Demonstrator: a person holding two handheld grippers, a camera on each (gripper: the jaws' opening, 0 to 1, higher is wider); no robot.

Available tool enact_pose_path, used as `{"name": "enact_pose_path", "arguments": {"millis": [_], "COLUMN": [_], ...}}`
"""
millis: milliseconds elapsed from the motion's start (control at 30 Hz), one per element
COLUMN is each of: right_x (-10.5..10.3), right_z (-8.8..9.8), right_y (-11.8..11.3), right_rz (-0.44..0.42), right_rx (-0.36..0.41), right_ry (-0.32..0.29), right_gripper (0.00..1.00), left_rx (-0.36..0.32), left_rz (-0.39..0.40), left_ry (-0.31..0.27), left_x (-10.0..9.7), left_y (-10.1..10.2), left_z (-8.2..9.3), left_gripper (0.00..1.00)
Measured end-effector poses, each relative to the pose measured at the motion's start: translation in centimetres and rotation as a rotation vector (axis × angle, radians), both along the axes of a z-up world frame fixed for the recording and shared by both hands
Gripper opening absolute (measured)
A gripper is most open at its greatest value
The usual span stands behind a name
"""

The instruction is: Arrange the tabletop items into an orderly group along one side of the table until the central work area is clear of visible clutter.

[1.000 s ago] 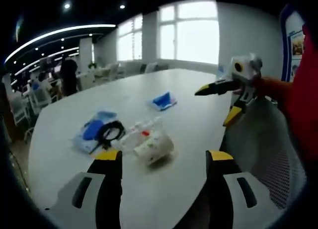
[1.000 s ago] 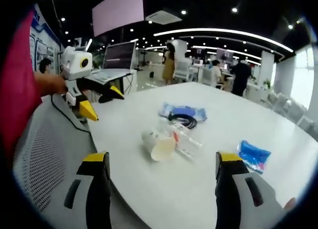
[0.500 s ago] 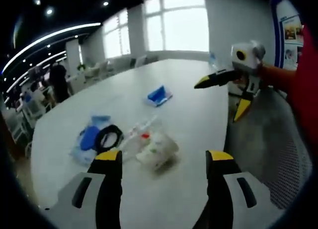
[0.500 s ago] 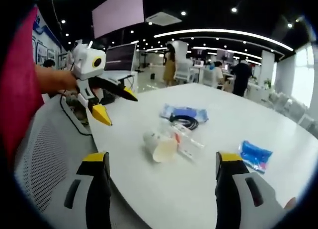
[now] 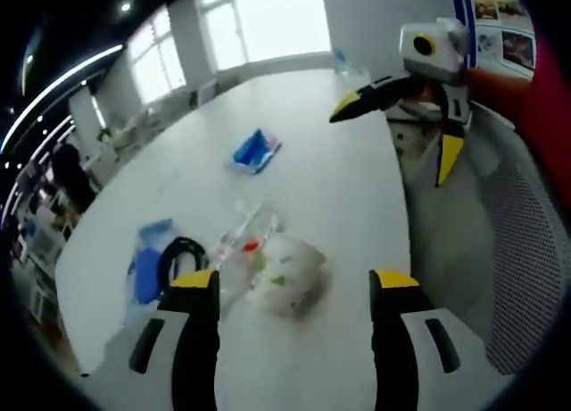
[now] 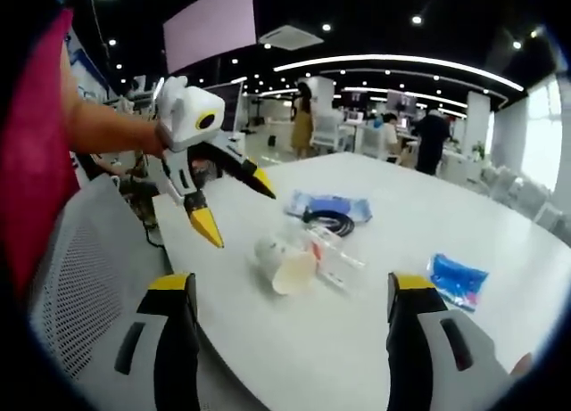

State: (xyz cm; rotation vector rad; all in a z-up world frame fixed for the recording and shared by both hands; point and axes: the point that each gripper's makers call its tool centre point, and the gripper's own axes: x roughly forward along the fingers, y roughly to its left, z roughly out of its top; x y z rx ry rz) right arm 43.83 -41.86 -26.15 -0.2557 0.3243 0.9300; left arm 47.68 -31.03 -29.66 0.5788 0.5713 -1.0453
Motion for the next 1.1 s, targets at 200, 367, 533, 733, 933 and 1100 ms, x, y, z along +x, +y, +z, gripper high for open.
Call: {"name": "enact_pose_path", "arguments": {"millis": [200,367,533,733,933,1100], "right_x": [0.0,0.0,0.1,0.1,0.2,0.2], "right_z": [0.0,0.0,-0.1,0.0,0.1,0.0], "right_y": [-0.1,-0.1,-0.1,-0.1,-0.1,-0.1], "right_rz": [-0.005,-0.007,-0.011,-0.015,-0.018,-0.017], "right_rx": [0.001,0.003,0.005,0.012,0.018,0.02], "right_ry": [0.002,0.003,0.002,0.005,0.006,0.007], "right_gripper": [0.87,0.87,0.87,0.86,0.86,0.86], "left_rx": [0.105,0.178,0.211,0.268,0.302,0.325], "left_rz": [-0.097,-0.158,-0.197,-0.261,-0.284,-0.309], "left_ry": [0.047,0.073,0.079,0.126,0.144,0.155], "left_x": [-0.1,0.0,0.7,0.4,0.7,0.7], "left_y": [-0.3,-0.6,-1.3,-1.7,-2.0,-2.4], "left_z": [-1.6,-2.9,-3.4,-4.6,-5.7,-6.3], "left_gripper": [0.65,0.64,0.64,0.61,0.61,0.6]}}
